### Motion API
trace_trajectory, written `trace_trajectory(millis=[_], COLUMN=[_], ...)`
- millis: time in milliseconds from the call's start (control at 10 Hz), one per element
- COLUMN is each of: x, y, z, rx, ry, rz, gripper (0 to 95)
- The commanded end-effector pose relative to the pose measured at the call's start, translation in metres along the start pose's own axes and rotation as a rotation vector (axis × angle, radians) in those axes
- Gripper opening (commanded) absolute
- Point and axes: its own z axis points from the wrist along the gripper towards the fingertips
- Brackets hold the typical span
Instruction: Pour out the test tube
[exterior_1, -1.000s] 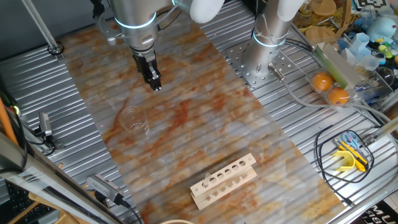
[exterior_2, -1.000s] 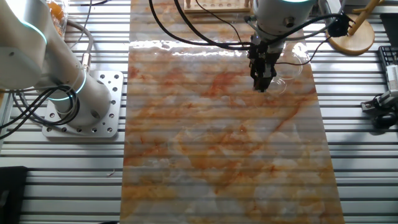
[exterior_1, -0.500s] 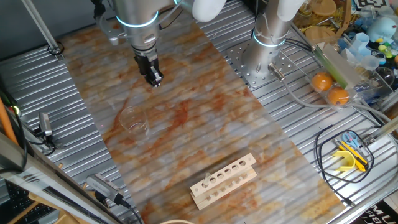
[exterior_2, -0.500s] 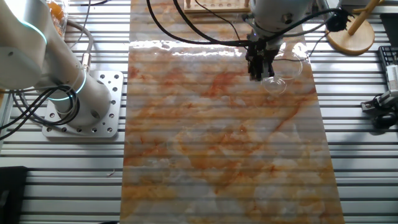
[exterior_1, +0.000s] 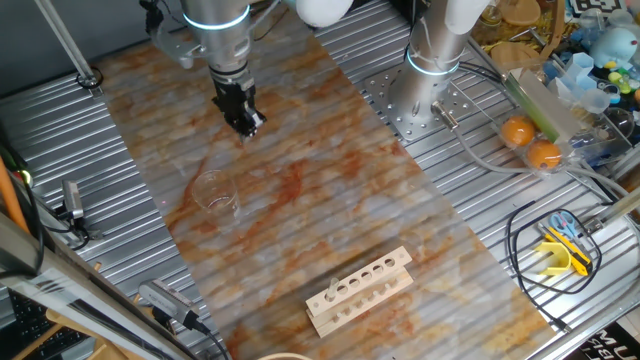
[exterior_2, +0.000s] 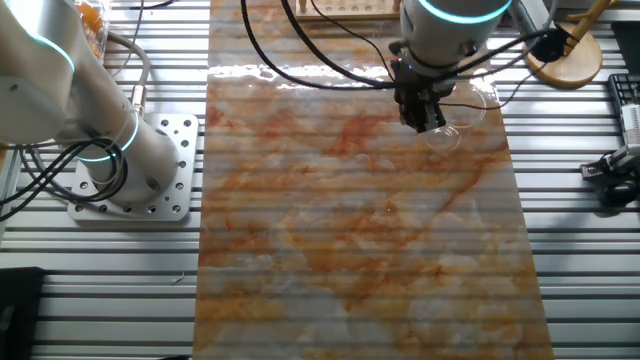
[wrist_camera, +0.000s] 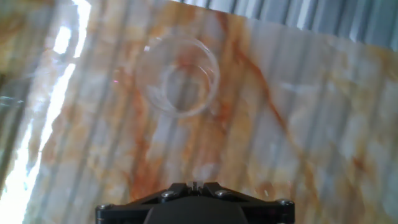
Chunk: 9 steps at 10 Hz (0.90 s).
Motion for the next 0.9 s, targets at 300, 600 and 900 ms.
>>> trace_trajectory(millis=[300, 600, 900], x=[-0.032, -0.038, -0.043], y=[0.013, 0.015, 0.018], z=[-0.001, -0.004, -0.005], rx=[-0.019, -0.018, -0.015], ry=[-0.005, -0.005, 0.0], rz=[-0.078, -0.1, -0.12], gripper=[0.0, 0.0, 0.0])
